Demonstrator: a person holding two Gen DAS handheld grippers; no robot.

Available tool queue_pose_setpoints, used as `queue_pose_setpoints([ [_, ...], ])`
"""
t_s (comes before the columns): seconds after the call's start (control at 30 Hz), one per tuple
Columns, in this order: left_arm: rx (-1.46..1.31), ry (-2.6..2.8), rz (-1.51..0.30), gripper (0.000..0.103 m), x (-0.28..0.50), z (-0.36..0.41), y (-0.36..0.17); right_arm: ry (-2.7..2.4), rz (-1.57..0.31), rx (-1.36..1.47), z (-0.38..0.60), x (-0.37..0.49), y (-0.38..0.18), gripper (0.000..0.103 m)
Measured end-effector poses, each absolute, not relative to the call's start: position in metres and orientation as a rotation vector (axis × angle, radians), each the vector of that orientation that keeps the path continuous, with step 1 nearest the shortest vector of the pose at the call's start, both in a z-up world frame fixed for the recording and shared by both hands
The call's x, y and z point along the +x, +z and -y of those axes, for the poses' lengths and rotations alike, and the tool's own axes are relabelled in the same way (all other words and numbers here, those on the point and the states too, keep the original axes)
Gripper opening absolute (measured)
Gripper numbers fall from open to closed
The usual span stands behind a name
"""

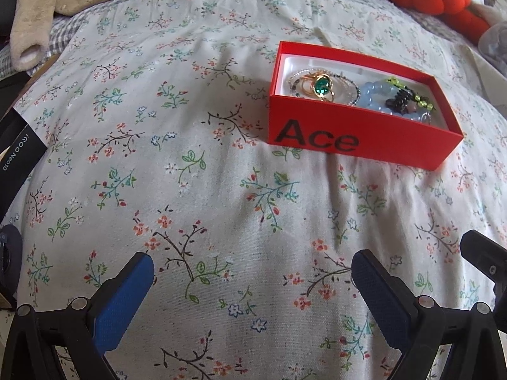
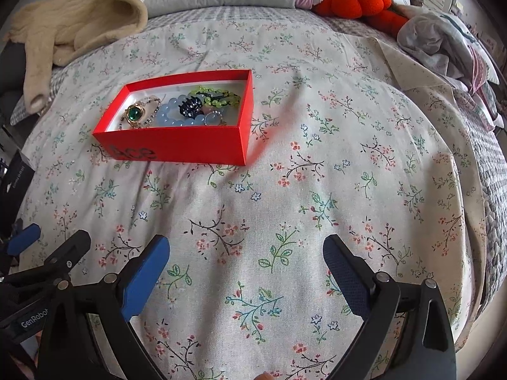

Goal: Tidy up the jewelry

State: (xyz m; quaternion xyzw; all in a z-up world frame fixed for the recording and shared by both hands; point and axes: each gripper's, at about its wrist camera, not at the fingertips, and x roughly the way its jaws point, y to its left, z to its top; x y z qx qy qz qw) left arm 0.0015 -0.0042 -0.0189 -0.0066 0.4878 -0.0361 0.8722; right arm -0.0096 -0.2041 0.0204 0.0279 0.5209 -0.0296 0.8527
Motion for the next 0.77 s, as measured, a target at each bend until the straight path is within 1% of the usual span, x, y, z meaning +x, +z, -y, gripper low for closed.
queue_pose_setpoints([
  [0.77, -0.01, -0.031, -1.041, 0.103, 0.012, 0.006, -0.024, -0.068, -1.107, 0.068, 0.205, -0.004, 0.014, 0.099],
])
